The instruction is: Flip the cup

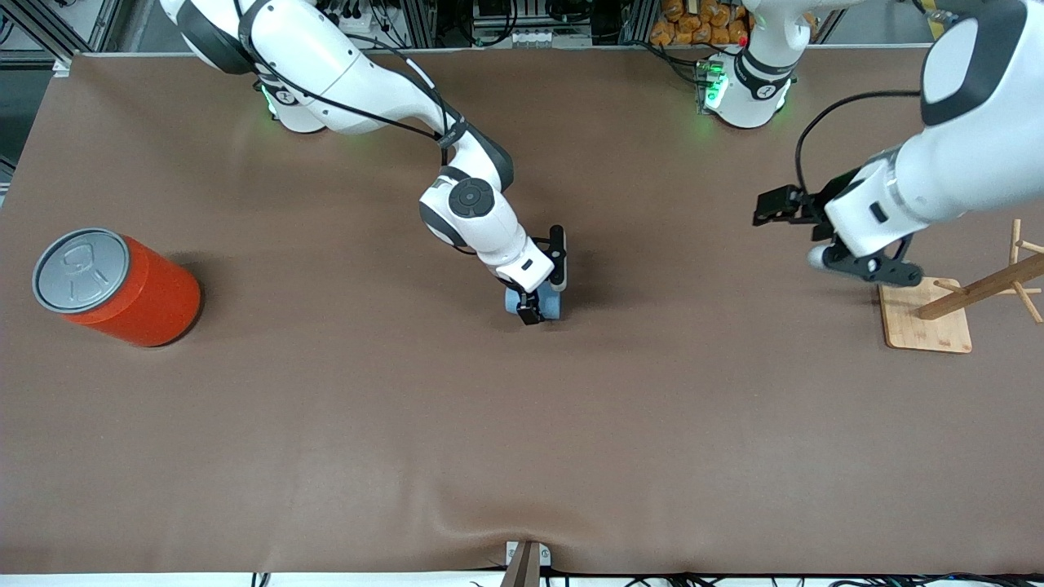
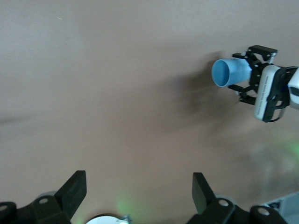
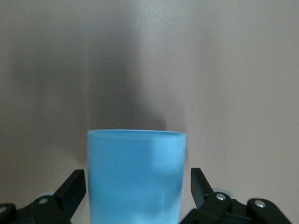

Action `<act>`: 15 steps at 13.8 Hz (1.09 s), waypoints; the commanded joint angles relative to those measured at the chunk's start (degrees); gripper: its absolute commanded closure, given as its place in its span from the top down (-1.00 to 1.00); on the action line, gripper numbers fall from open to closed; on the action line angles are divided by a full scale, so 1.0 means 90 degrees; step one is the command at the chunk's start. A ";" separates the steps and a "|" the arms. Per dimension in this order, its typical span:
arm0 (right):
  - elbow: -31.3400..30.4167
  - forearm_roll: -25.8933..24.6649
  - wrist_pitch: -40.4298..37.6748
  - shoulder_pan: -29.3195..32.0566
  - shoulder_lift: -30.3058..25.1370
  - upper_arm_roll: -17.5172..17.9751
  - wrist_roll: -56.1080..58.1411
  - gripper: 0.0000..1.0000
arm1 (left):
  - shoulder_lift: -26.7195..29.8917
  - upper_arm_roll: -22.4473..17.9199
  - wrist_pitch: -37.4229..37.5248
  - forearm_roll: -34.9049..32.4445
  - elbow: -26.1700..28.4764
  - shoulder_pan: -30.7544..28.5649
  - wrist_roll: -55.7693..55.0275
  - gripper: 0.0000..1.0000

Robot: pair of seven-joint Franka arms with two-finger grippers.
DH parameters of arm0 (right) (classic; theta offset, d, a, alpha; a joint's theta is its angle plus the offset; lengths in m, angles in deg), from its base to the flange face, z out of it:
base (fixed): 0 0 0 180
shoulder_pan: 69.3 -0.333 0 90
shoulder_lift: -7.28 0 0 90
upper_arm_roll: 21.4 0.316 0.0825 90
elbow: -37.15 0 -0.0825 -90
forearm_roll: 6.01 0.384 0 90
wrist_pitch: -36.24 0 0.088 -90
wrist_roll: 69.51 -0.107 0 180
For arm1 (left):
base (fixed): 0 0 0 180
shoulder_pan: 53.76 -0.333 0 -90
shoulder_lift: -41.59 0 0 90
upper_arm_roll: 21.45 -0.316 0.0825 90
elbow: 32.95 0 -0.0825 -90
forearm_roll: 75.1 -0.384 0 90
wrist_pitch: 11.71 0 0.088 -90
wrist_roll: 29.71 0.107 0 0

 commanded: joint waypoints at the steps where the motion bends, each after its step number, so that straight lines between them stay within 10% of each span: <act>1: 0.0022 -0.0111 0.0340 -0.0069 0.0035 -0.0056 0.0105 1.00 | -0.0266 0.0055 -0.0394 0.0350 0.0229 -0.0078 0.0046 1.00; 8: -0.0134 -0.0082 -0.0311 0.0019 -0.0637 -0.0026 0.0047 1.00 | -0.0431 0.0162 -0.2990 0.2232 0.2221 0.0029 0.1175 1.00; 15: -0.0105 -0.0053 -0.2285 0.0058 -0.1692 -0.0026 -0.1056 1.00 | -0.1982 0.0182 -0.4065 0.4965 0.2350 0.0350 0.4377 1.00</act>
